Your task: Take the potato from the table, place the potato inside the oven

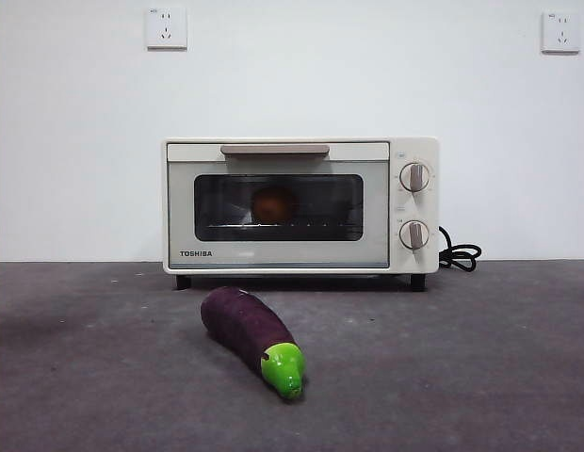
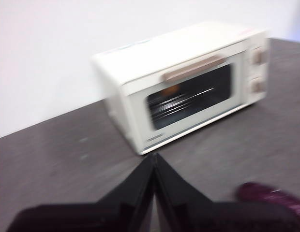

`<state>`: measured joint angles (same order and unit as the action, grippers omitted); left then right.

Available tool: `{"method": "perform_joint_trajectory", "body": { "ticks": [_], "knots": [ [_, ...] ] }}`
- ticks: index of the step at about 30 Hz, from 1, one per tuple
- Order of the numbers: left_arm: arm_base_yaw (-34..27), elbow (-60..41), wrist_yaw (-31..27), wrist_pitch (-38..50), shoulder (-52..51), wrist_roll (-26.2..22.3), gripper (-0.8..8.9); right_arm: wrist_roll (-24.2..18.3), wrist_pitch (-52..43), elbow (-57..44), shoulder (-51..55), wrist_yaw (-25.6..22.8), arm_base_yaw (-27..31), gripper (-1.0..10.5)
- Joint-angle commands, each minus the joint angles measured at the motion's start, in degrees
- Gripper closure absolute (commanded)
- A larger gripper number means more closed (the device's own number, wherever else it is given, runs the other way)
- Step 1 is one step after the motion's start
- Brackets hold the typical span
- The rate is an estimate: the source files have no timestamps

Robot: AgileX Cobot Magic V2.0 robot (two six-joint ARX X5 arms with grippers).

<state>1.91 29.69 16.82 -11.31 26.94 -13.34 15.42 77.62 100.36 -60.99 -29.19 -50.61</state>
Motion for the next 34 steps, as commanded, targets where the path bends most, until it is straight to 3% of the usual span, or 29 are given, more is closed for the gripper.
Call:
{"method": "perform_joint_trajectory", "body": {
  "ticks": [1, 5, 13, 18, 25, 34],
  "knots": [
    [-0.2, -8.4, -4.7, 4.9, -4.7, -0.8, 8.18, -0.2, 1.3, -0.3, 0.0, -0.3, 0.0, 9.5],
    [-0.2, -16.9, -7.7, 6.7, -10.6, -0.7, 8.18, -0.2, 1.3, -0.3, 0.0, -0.3, 0.0, 9.5],
    [-0.2, -25.6, -8.1, 6.6, -20.8, 2.9, 8.18, -0.2, 1.3, -0.3, 0.0, -0.3, 0.0, 9.5],
    [-0.2, -28.4, -13.4, 6.5, -26.3, 8.5, 8.18, -0.2, 1.3, -0.3, 0.0, -0.3, 0.0, 9.5],
    [-0.2, -29.2, -20.0, 6.1, -26.7, 10.5, 8.18, -0.2, 1.3, -0.3, 0.0, -0.3, 0.0, 9.5],
    [-0.3, -29.2, -19.6, 1.7, -26.7, 10.4, 8.18, -0.2, 1.3, -0.3, 0.0, -0.3, 0.0, 9.5]
  ]
}}
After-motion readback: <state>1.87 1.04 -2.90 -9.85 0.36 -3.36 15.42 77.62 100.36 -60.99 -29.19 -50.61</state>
